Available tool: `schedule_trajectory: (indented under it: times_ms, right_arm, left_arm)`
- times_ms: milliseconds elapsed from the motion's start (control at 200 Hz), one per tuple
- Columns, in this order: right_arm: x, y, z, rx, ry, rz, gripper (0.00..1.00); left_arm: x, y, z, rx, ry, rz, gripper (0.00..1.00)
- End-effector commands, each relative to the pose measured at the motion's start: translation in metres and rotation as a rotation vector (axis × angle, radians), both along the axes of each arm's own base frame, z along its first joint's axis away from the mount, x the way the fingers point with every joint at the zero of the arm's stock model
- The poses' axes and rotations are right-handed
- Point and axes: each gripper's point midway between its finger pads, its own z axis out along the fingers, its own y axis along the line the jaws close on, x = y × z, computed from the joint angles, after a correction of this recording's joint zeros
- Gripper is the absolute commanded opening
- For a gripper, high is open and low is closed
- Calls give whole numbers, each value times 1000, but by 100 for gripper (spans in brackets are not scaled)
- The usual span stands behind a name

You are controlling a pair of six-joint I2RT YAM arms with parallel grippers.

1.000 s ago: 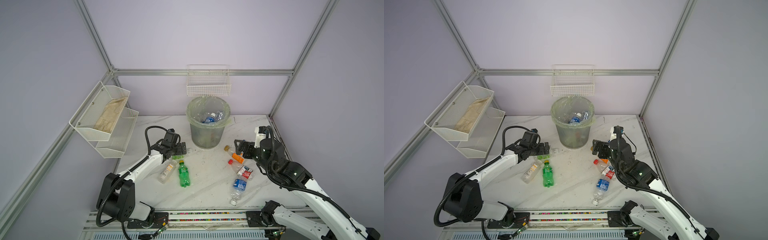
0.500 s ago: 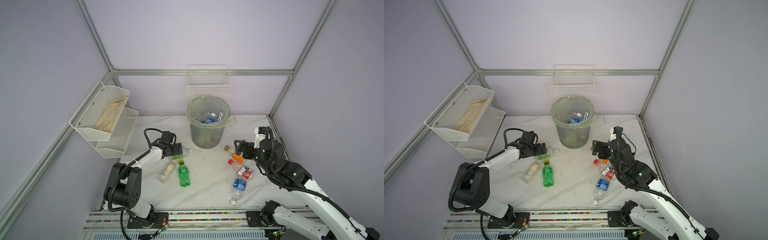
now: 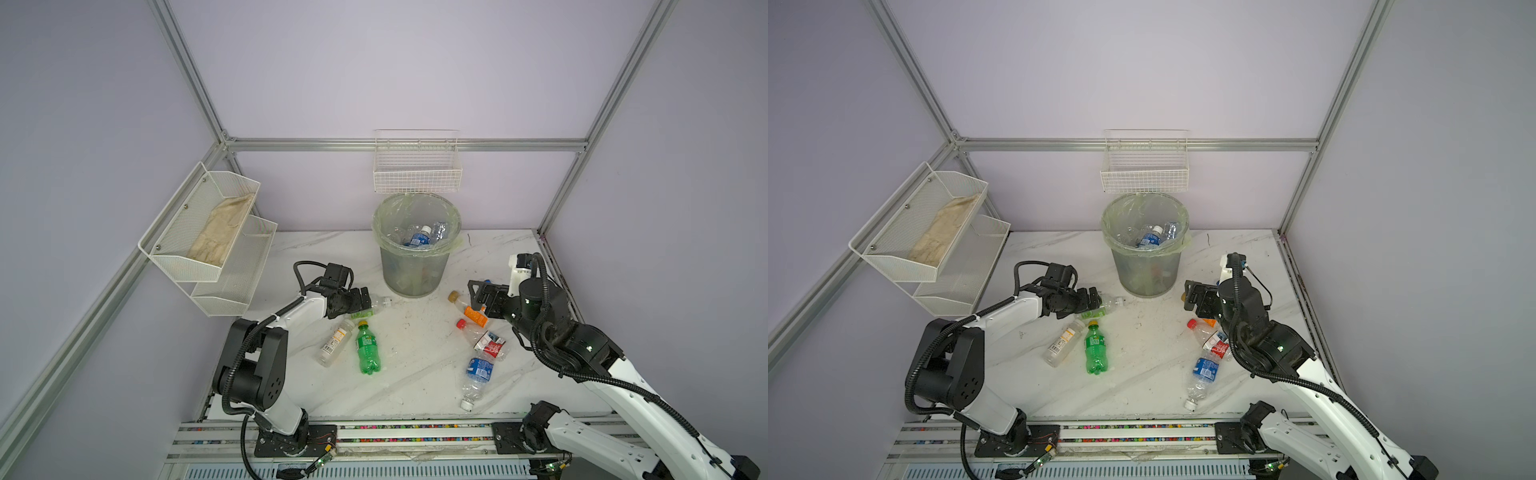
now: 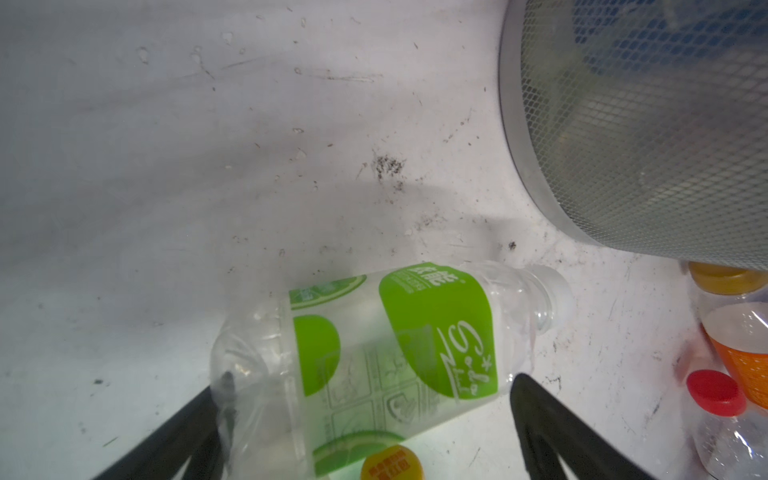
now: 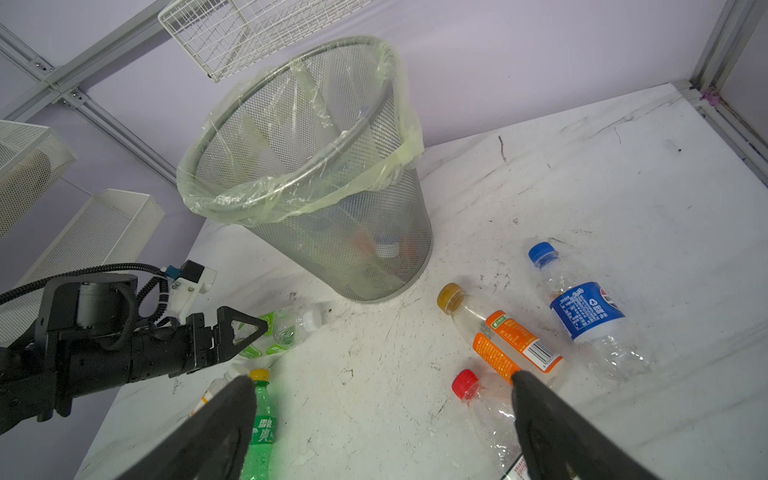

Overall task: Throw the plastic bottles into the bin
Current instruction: 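Position the left gripper above the green-labelled soda bottle beside the bin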

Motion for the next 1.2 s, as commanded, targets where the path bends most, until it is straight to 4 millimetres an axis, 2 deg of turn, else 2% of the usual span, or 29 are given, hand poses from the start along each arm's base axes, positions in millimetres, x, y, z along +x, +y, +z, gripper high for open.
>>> schedule_trajectory:
  times_ms: [0,205,330,635,1000,1190]
  right_arm:
    - [-1,1,0,22,-6,3,97]
    - [-2,1,-1,19,-5,3,97]
    - [-2,0,-1,18,-7,2,97]
    - [-2,0,0,19,-9,1,97]
    - [-2,1,-1,20,-7,2,97]
    - [1,6,0,28,-7,16,97]
  left_arm:
    - [5,-24,19,-74,-43,-75,100]
    - [11,-6,30,58,-54,-79,100]
    - [13,-7,31,56,-42,-81,100]
    - [8,-34,26,-22,-10,-116,100]
    - [-14,-70,47,-41,-49,-217,100]
    - [-19,-101,52,-78,-49,-317,100]
